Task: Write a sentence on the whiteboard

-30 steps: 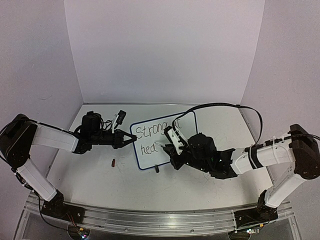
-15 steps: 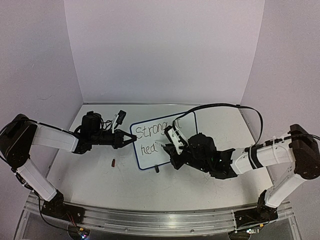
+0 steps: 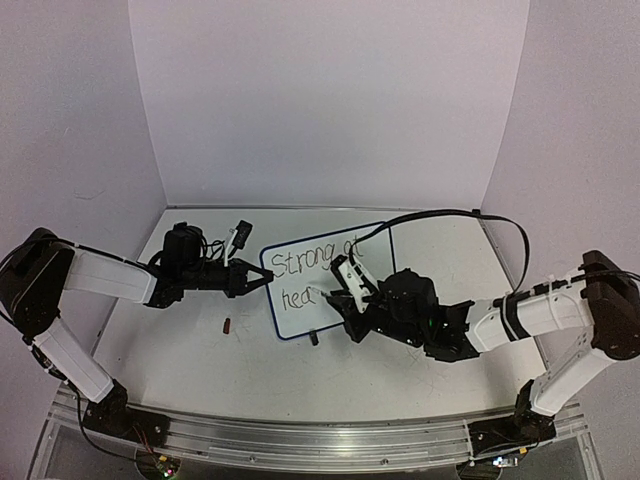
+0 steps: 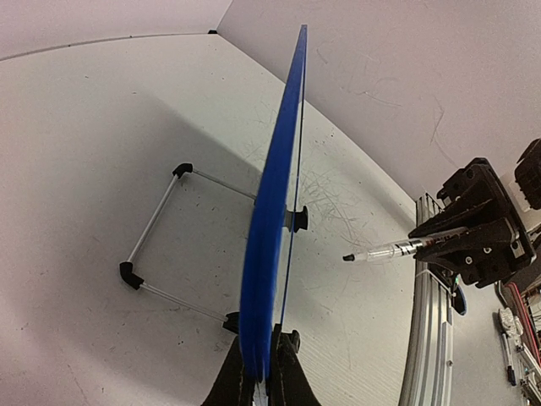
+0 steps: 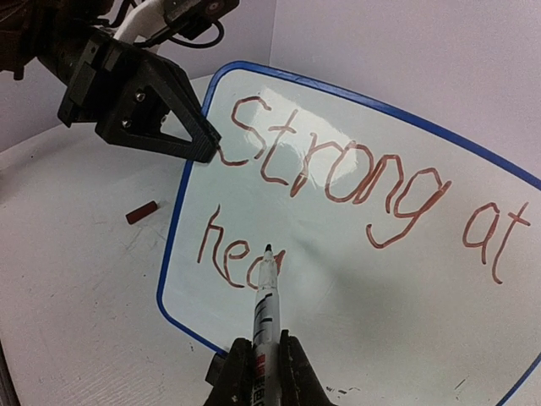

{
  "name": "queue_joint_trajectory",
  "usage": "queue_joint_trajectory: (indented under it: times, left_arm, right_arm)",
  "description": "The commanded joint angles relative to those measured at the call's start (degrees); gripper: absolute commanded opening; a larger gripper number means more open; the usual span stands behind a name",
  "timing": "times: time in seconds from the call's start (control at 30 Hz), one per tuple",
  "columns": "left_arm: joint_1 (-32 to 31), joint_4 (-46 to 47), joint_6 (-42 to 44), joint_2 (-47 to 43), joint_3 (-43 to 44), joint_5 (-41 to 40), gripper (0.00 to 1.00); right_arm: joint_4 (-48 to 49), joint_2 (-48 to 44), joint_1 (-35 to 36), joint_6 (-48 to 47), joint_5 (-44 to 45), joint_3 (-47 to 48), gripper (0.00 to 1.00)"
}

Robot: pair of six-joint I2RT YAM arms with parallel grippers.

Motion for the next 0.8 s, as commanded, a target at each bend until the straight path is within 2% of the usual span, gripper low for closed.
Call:
queue_joint_trajectory:
  times: [0.0,0.77]
  left_arm:
    - [0.6,-3.8,2.7,-1.2,0.0,-7.1,0.0]
    - [0.6,-3.8,2.2,-1.7,-0.1,-7.6,0.0]
  right_arm:
    - [3.4,-3.8,-0.1,-0.9,-3.1,-1.8,0.0]
    - [3.0,-3.4,-0.1,0.4,1.9,-2.0,0.0]
